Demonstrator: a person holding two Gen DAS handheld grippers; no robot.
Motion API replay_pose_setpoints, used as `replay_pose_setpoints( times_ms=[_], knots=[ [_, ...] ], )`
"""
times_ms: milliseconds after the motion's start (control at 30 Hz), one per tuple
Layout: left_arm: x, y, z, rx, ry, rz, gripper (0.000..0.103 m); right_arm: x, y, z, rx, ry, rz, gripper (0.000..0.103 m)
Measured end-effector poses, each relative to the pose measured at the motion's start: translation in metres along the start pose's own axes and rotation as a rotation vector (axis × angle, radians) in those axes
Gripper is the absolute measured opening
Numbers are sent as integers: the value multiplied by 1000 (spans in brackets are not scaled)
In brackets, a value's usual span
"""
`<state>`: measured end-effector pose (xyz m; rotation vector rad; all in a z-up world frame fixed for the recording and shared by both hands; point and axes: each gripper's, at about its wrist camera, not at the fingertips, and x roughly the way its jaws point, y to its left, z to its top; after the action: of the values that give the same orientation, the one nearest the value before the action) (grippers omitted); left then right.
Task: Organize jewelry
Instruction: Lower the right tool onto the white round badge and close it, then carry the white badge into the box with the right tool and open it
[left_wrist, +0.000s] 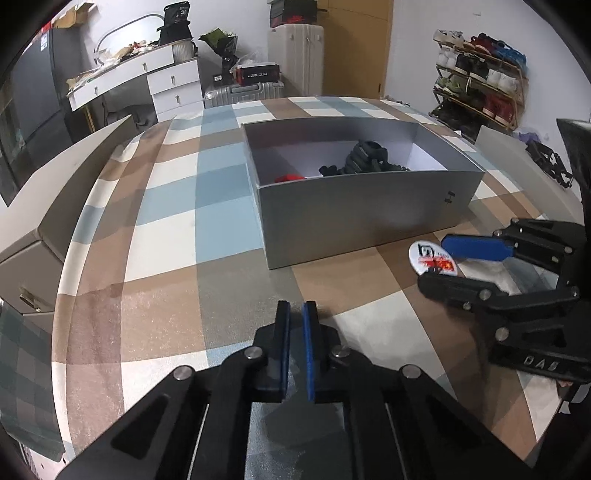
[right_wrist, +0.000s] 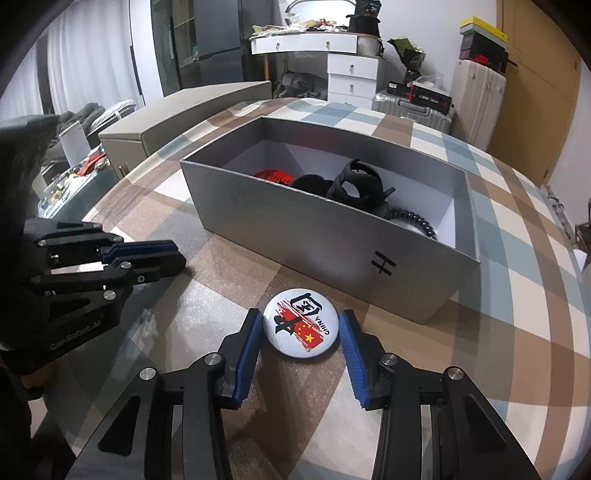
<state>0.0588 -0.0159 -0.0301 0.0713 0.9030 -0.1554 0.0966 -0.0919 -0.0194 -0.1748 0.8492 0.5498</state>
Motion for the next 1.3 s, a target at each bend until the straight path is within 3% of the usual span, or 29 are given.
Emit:
replay_pose_setpoints(
  times_ms=[333, 533, 800, 1167, 1267, 1300],
  knots=[
    [-28, -5, 13, -4, -147, -29, 1, -40, -11, 12, 35, -145, 45, 41],
    [-30, -4, 40, -15, -230, -37, 1, -52, -24, 31, 88, -221, 17, 41],
    [-10, -5, 65, -30, -271, -39, 1, -40, -43, 45, 158, -235, 3, 41],
    [0, -8, 67, -39, -274, -34, 1, -29, -48, 46, 169, -220, -4, 42],
    [-4, -10, 66, -38, -277, -35, 2, -34, -50, 43, 169, -235, 6, 56],
    [-5, -10, 67, -38, -276, -32, 8, -35, -50, 42, 167, -239, 5, 64]
  ],
)
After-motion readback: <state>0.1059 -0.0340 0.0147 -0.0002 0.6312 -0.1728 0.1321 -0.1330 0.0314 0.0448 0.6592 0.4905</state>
